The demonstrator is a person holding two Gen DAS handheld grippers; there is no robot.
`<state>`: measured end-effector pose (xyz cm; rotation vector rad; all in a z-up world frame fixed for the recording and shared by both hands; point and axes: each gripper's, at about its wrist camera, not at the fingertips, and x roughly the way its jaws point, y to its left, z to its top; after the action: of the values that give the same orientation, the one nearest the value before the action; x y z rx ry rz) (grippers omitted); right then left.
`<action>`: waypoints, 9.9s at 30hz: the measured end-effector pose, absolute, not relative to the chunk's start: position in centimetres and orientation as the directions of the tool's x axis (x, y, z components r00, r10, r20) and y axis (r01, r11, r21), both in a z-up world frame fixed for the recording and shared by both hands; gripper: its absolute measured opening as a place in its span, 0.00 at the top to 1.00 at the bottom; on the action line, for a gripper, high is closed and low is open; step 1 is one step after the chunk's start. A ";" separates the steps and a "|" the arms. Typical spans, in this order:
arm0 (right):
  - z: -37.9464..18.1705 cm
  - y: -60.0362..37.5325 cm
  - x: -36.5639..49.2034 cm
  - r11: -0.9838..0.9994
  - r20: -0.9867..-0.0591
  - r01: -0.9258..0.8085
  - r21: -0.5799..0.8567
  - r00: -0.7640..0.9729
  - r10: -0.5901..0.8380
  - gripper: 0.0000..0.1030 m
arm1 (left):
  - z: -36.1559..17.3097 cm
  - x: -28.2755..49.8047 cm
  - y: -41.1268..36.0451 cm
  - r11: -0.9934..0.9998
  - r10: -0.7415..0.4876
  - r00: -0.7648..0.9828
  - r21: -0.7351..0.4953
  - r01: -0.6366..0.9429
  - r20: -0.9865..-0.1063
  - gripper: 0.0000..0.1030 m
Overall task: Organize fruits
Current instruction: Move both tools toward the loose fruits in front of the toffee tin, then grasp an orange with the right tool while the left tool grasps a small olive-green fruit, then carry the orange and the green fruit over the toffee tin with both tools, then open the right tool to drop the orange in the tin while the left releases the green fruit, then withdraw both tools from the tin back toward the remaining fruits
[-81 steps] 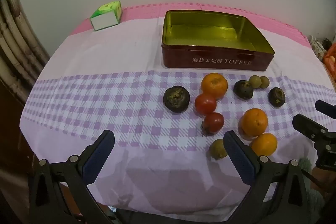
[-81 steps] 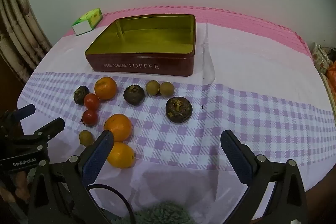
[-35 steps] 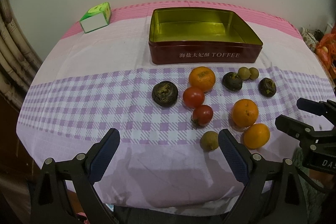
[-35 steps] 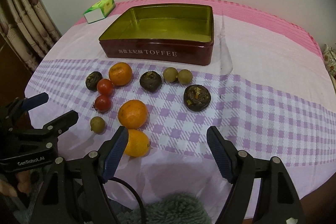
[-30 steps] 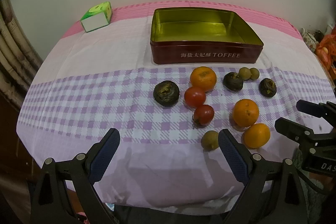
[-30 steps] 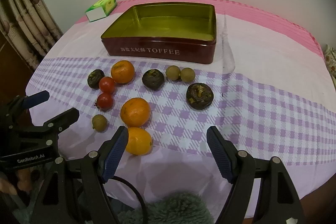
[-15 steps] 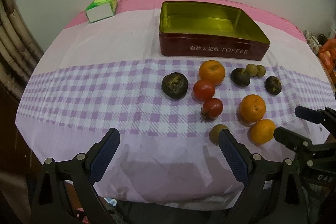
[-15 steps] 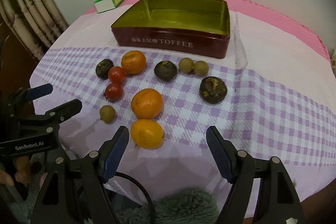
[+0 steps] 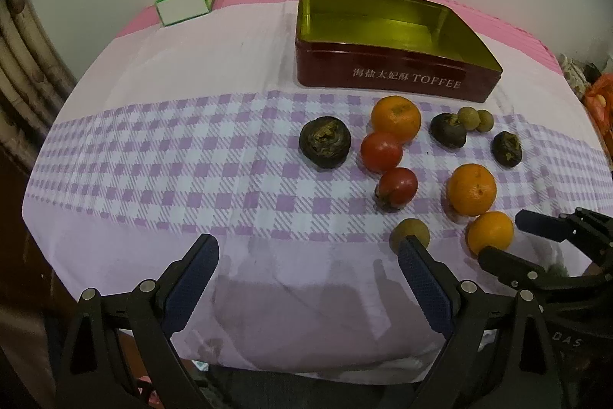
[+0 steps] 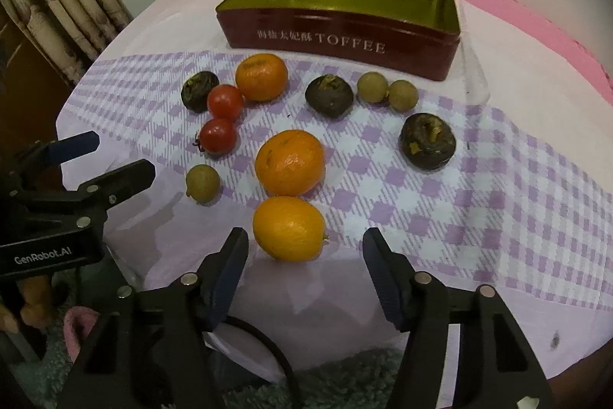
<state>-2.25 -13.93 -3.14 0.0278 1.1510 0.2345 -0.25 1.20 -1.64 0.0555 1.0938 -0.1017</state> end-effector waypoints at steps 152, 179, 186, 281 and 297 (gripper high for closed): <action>2.1 -19.9 12.4 0.992 -0.795 -0.049 0.118 0.594 0.124 0.62 | 2.3 16.6 -1.6 0.981 -0.143 0.568 -0.039 0.192 -0.810 0.75; -0.9 -19.1 16.4 0.994 -0.871 -0.076 0.081 0.480 0.107 0.62 | -2.2 21.1 -3.4 0.980 -0.067 0.402 0.015 0.196 -0.913 0.74; -1.6 -19.1 16.8 0.994 -0.878 -0.071 0.084 0.467 0.108 0.62 | -2.8 21.7 -3.8 0.979 -0.060 0.384 0.021 0.202 -0.922 0.75; -0.1 -15.2 -0.6 0.973 -0.838 -0.172 0.154 0.499 0.221 0.53 | -1.4 1.6 0.1 0.976 -0.131 0.463 -0.032 0.215 -0.876 0.57; -2.6 -12.8 1.1 0.969 -0.876 -0.213 0.125 0.435 0.209 0.53 | -2.0 1.8 0.3 0.975 -0.144 0.446 -0.051 0.215 -0.883 0.57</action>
<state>1.07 -12.78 -2.58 -0.0041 1.0894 0.2623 1.78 0.27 -2.01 0.0720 1.0864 -0.2227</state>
